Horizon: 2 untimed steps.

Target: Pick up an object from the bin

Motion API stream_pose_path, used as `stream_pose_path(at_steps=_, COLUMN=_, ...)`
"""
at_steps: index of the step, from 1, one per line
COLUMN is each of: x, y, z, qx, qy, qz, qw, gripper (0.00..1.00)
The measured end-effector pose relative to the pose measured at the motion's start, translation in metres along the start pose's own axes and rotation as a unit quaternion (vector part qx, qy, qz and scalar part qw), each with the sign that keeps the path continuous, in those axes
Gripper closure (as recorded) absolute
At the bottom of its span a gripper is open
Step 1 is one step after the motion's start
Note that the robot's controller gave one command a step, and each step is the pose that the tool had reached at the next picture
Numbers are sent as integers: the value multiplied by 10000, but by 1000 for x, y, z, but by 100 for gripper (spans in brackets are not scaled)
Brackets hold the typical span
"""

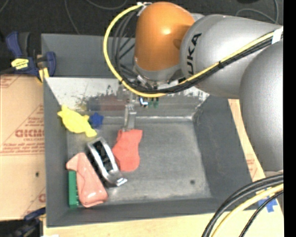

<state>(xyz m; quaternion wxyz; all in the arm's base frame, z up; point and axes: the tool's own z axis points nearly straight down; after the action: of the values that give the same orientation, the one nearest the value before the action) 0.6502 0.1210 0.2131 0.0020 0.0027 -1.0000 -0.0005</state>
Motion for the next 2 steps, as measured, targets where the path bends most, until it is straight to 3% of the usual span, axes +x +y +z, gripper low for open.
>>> stream_pose_path(at_steps=1, x=-1, y=0, z=-5, qx=-5, qy=-39, qz=7, qw=10000, gripper=0)
stream_pose_path(at_steps=2, x=17, y=0, z=40, qx=-1, qy=-66, qz=-107, qw=9999, gripper=0)
